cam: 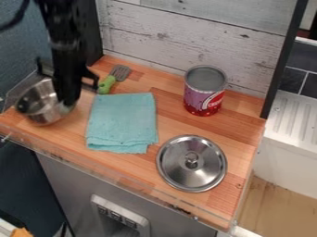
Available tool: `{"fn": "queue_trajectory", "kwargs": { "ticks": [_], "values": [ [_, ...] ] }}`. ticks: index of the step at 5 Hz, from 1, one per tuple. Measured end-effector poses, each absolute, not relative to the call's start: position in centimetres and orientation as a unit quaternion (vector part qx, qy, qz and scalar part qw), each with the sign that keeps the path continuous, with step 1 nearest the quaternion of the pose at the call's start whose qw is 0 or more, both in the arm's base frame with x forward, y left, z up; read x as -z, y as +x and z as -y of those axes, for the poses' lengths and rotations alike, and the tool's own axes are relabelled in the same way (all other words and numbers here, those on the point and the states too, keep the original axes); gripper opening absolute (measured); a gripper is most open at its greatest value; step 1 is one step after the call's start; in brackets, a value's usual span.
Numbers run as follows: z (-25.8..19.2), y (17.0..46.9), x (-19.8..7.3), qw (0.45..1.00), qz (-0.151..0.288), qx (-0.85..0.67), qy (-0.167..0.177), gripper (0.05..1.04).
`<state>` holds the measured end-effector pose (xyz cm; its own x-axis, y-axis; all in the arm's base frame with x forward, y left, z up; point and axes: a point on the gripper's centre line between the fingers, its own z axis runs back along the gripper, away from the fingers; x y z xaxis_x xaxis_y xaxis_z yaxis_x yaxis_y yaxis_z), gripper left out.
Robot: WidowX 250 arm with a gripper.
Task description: Move the pot to the middle of the table on top of the kitchen towel
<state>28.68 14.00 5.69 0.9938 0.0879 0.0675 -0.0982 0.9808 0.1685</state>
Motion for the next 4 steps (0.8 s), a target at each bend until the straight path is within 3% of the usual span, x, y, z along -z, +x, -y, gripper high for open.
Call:
{"fn": "queue_trajectory", "kwargs": {
  "ticks": [1, 2, 4],
  "values": [
    [-10.6, 29.7, -9.2, 0.993, 0.065, -0.005, 0.099, 0.067],
    [-8.1, 30.3, -9.5, 0.993, 0.073, 0.023, 0.092, 0.067],
    [-3.8, 30.7, -5.5, 0.994, 0.028, 0.074, 0.073, 0.067]
  ]
}}
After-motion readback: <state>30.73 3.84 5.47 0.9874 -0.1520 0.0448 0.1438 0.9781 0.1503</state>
